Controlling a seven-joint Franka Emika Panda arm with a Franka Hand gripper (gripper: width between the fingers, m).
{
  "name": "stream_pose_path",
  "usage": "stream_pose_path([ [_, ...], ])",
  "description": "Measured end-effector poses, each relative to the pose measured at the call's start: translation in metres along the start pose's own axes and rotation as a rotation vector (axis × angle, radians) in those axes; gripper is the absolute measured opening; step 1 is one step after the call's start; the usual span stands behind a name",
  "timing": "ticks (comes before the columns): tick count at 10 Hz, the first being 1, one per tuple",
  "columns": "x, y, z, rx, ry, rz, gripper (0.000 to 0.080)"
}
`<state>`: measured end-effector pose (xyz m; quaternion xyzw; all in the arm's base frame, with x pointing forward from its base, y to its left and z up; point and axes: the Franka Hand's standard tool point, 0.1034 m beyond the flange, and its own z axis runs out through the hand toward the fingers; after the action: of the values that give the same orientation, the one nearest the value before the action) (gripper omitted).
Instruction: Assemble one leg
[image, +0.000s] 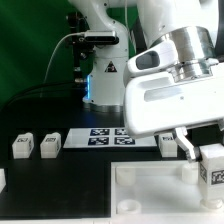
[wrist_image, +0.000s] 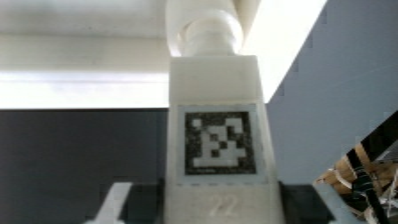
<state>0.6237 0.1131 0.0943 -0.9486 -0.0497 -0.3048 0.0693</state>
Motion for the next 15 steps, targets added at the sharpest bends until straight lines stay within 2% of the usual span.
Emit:
stream_pose_path([
  [2,-0.004,0.000,0.002,-0.001,-0.004,0.002,0.0297],
  [3,-0.007,0.000,0.003,-0.012,0.001,0.025,0.0297],
  [7,-0.009,-0.004,0.002,-0.086,0.026,0.087,0.0297],
  [10,-0.012,-0.004,0.004,-0.085,-0.014,0.080,0.0297],
  [11,-0.013,-0.004,0.004,-0.085,-0.016,0.080,0.0479],
  [12,-0.013,-0.004,0.004,-0.085,-0.017,0.080,0.0590],
  [13,-0.014,-0.004,0.005,-0.085,-0.018,0.080,0.0590],
  [14,-0.014,-0.003,0.005,-0.085,-0.018,0.080,0.0637],
  [15,-0.014,-0.003,0.005,-0.085,-0.019,0.080,0.0646],
])
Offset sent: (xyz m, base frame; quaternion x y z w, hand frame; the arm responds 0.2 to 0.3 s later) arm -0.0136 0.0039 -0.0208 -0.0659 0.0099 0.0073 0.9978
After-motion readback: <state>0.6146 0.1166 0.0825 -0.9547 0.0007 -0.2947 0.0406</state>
